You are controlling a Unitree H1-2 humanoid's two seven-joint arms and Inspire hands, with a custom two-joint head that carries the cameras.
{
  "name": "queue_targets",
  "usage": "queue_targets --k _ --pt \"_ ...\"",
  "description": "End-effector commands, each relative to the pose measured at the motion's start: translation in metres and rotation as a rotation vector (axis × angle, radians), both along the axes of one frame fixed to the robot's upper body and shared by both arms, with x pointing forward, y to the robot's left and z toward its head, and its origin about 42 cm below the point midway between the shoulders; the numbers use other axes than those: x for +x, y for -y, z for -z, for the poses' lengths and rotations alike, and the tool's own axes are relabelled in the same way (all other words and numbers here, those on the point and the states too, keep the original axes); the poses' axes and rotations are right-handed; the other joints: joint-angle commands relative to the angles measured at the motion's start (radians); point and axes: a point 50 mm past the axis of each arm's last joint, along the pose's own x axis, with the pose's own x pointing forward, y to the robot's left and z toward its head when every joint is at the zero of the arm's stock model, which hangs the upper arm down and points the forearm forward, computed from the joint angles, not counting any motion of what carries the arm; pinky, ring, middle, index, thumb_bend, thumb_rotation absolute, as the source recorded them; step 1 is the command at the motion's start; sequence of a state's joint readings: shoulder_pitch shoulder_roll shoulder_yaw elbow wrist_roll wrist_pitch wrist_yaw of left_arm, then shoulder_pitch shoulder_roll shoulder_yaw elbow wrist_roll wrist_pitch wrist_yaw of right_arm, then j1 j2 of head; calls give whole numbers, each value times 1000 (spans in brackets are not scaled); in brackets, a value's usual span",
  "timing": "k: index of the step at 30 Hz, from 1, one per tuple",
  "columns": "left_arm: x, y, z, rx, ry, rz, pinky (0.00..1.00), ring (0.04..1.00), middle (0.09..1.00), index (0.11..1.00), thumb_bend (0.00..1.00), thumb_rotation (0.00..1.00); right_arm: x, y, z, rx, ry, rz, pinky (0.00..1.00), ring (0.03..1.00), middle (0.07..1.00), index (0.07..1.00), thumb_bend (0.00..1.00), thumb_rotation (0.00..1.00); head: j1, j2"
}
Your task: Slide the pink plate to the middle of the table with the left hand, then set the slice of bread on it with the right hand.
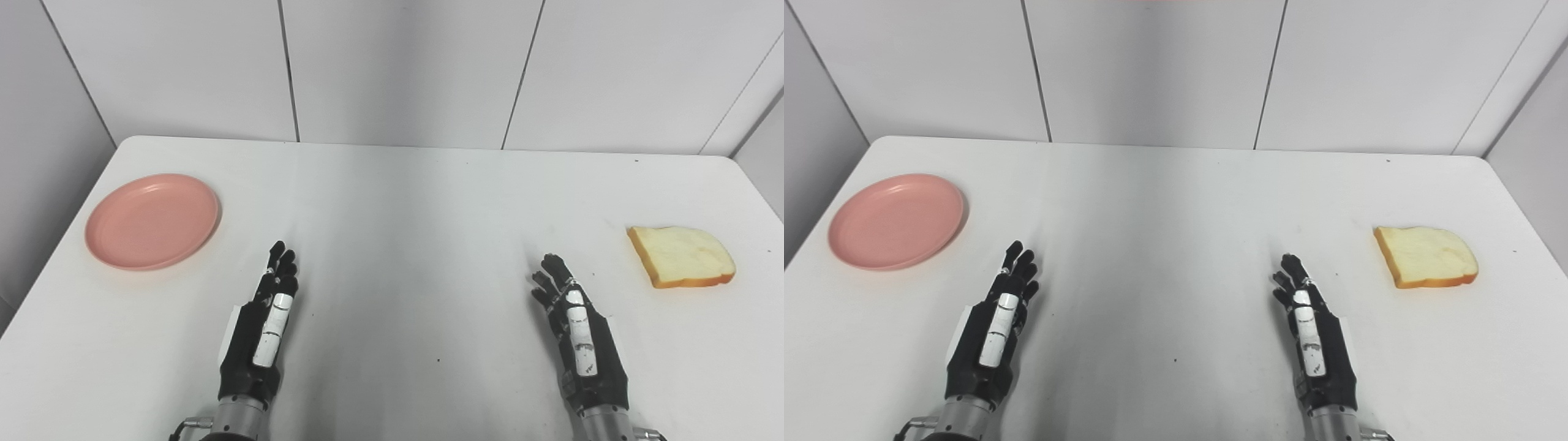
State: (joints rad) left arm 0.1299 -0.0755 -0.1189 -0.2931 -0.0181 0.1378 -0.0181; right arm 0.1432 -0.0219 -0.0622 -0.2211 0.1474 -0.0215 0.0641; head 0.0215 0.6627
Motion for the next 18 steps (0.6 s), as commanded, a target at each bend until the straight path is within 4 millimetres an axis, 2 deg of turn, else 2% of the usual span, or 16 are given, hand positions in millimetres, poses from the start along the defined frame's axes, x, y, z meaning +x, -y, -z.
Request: queue_targets --k 1,18 --pt "-1 -1 -8 4 36 5 1000 999 989 978 828 841 -13 -1 -4 1 49 18 901 892 915 869 791 893 1 -2" --pt "0 -2 -7 -3 34 7 1000 1000 991 976 838 833 -15 -2 -4 9 101 33 877 875 907 856 791 900 -4 0"
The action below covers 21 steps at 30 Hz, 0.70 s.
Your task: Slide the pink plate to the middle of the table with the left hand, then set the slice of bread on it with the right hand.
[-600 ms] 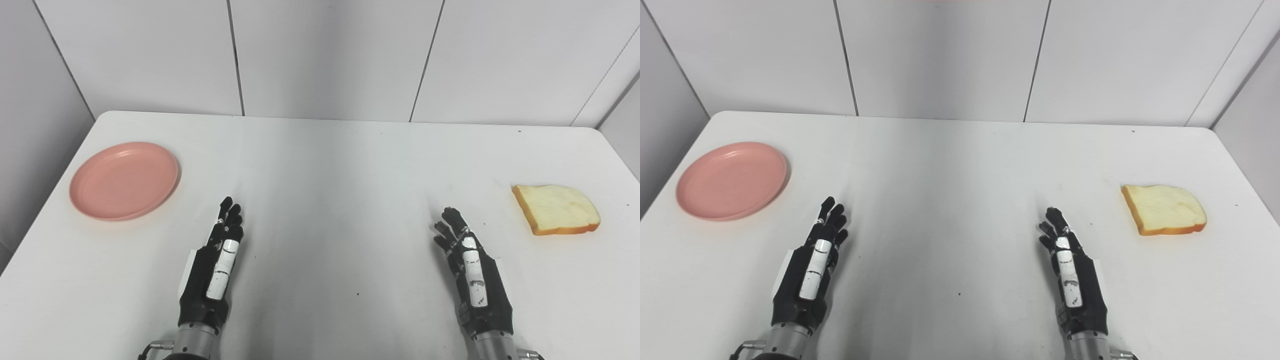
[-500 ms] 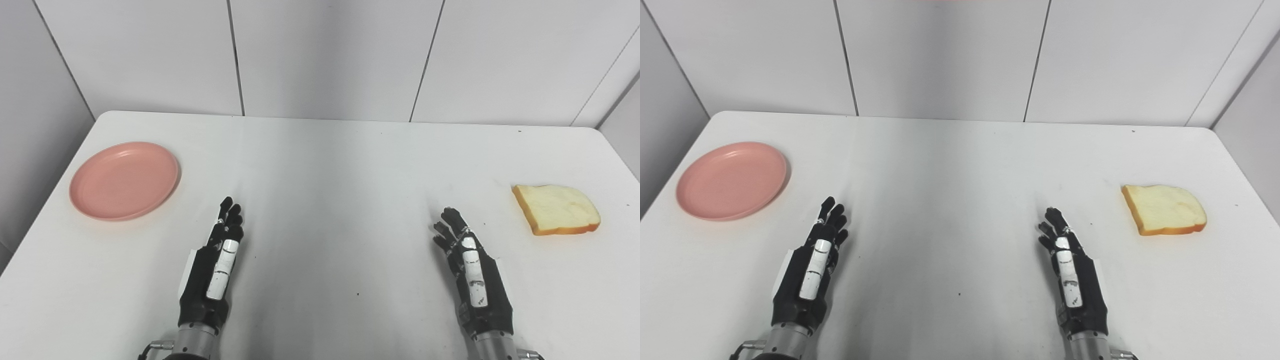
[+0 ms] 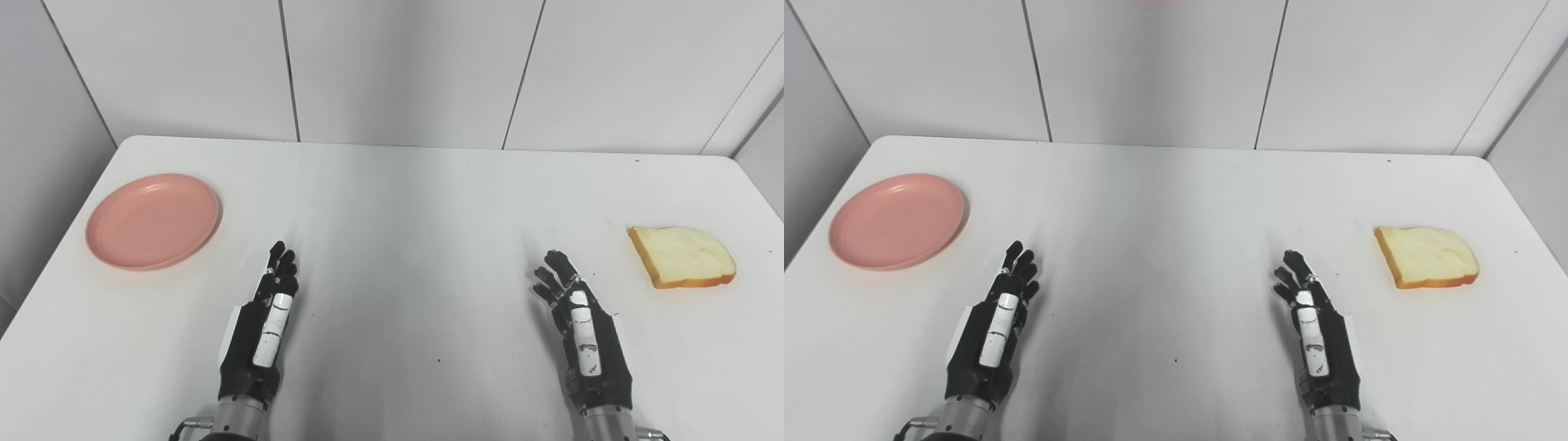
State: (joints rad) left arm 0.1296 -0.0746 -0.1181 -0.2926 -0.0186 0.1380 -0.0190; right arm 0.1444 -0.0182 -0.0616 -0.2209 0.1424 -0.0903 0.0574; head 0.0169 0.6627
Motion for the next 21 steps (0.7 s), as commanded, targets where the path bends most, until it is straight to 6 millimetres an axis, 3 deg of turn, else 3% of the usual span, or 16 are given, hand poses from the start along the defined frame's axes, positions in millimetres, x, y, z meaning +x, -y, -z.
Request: queue_targets --k 1,9,14,18,21 --pt "0 -2 -7 -2 33 6 1000 1000 990 976 839 834 -14 -2 0 15 35 15 878 876 906 857 789 903 0 0" --pt "0 0 -6 1 32 5 1000 1000 992 977 832 839 -13 -1 1 14 19 14 878 874 899 854 793 903 9 -5" --pt "1 3 -4 2 31 7 1000 1000 989 978 818 837 -12 2 6 15 9 8 887 877 901 854 785 896 48 -29" --pt "2 8 -1 9 37 9 998 994 984 978 783 838 -11 7 10 18 1 1 896 883 909 856 777 898 90 -51" --pt "4 13 2 9 49 14 997 988 982 979 700 844 -10 12 14 24 -4 1 904 887 914 864 770 893 113 -65"
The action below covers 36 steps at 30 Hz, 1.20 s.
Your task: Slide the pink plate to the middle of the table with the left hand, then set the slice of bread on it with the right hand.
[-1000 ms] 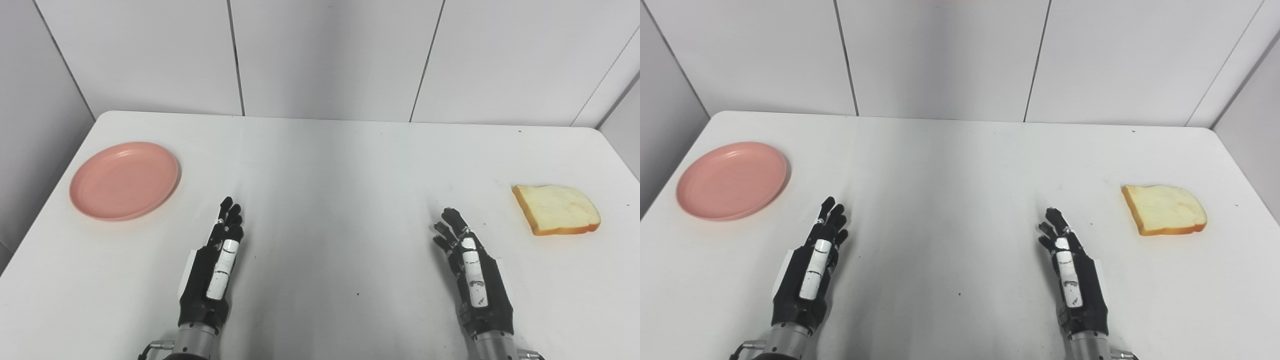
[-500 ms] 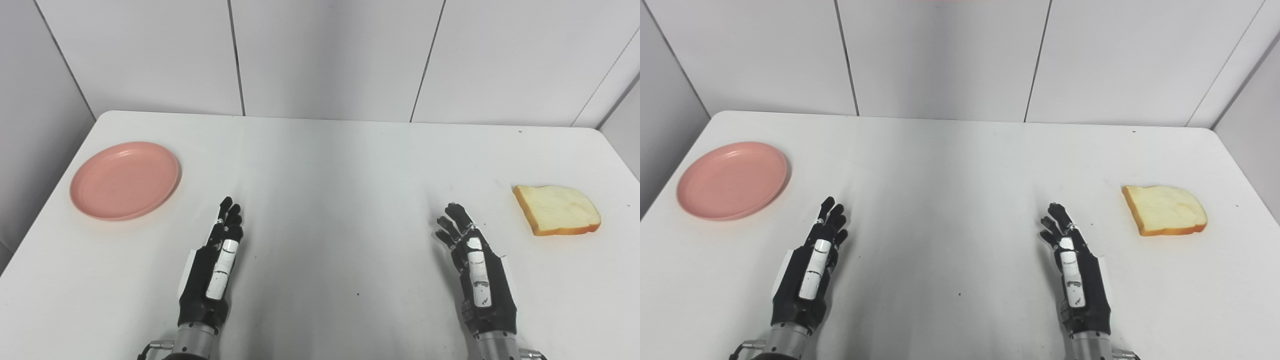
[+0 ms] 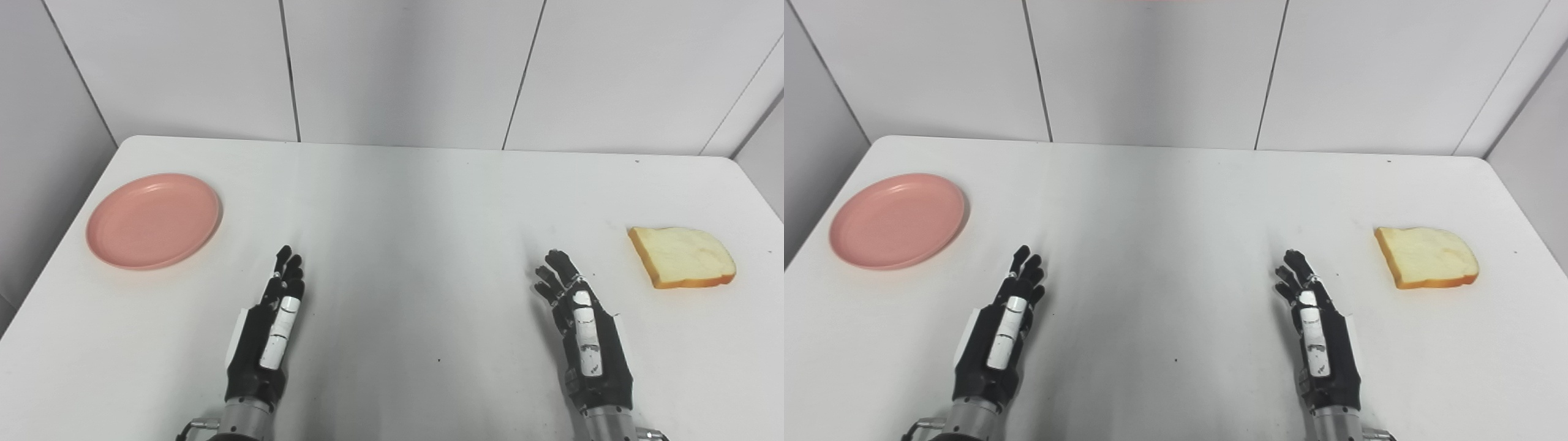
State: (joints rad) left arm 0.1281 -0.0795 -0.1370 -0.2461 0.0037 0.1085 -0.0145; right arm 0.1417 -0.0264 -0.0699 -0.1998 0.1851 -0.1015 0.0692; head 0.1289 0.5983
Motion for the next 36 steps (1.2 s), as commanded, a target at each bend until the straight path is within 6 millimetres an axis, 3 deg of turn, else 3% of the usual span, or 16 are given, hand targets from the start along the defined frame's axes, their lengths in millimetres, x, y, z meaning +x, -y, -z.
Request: queue_targets --k 1,14,27,36 --pt "3 8 -6 -8 68 5 997 988 982 979 696 844 -10 10 11 -8 -3 8 904 887 914 864 769 892 18 -12" --pt "9 28 12 -21 92 19 1000 1000 1000 985 664 855 -5 28 26 -3 -26 0 946 923 942 885 731 930 122 -108" --pt "9 25 27 -23 87 17 1000 1000 1000 994 663 859 -3 23 36 22 -35 -2 939 907 932 860 745 921 91 -184" --pt "9 19 34 -11 96 17 1000 1000 1000 1000 651 870 -2 16 40 13 -41 8 917 898 925 839 757 913 64 -210"
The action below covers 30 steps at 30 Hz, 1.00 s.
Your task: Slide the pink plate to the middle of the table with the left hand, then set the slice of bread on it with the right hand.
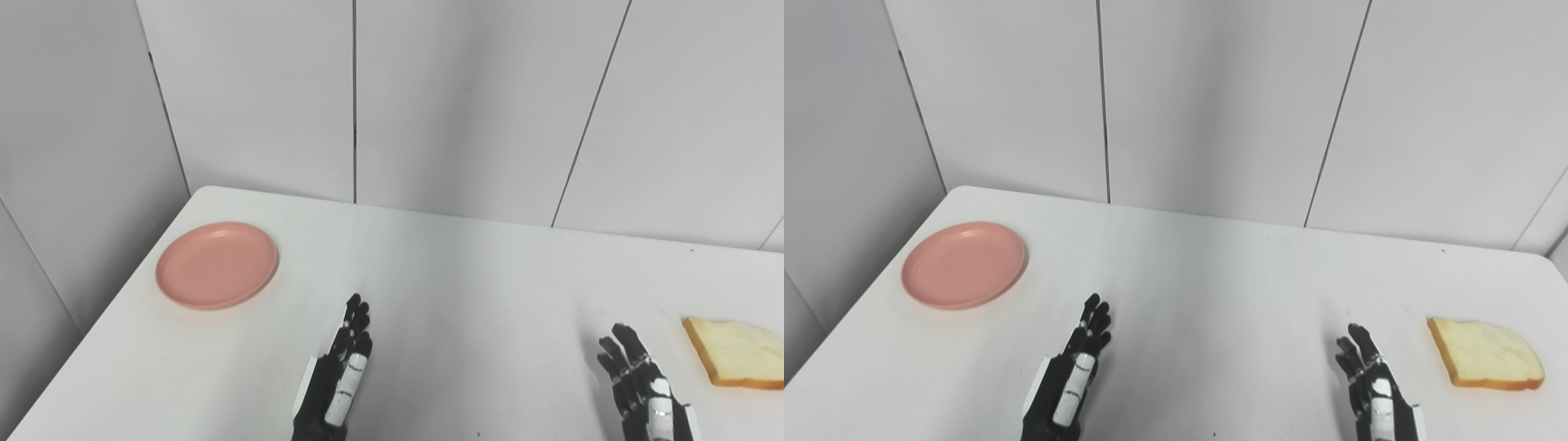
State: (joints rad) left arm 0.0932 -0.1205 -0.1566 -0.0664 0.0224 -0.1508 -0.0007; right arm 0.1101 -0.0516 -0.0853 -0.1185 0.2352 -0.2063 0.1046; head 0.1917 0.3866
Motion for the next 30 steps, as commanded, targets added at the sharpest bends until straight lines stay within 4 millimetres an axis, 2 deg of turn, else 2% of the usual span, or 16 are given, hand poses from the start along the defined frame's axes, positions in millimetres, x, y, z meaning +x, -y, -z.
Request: queue_targets --k 1,8,12,15,22,26,30 --pt "-1 -4 14 22 -18 12 1000 1000 1000 1000 651 871 -11 5 34 -3 -104 20 916 898 925 839 757 913 -2 -1" --pt "1 -9 8 10 -9 8 1000 1000 1000 999 676 875 -10 1 36 -7 -104 20 906 896 922 839 749 927 -4 -1" --pt "7 -15 -5 20 9 -11 998 993 997 997 705 869 -7 -2 37 -2 -110 17 904 895 923 840 761 922 -7 0" --pt "17 -24 -22 -10 45 -24 1000 999 1000 998 778 834 -7 -6 38 6 -113 11 911 898 922 837 754 920 -14 2" --pt "43 -58 -62 -15 156 -85 997 961 961 974 867 825 -8 -14 37 11 -108 14 883 877 906 824 765 907 -47 9" --pt "74 -95 -84 -15 223 -118 991 942 953 981 895 810 -9 -17 37 6 -102 11 870 868 898 822 759 910 -52 1" --pt "98 -118 -113 -26 283 -139 898 879 906 945 890 774 -8 -18 38 6 -104 13 863 868 889 819 762 908 -55 -2"
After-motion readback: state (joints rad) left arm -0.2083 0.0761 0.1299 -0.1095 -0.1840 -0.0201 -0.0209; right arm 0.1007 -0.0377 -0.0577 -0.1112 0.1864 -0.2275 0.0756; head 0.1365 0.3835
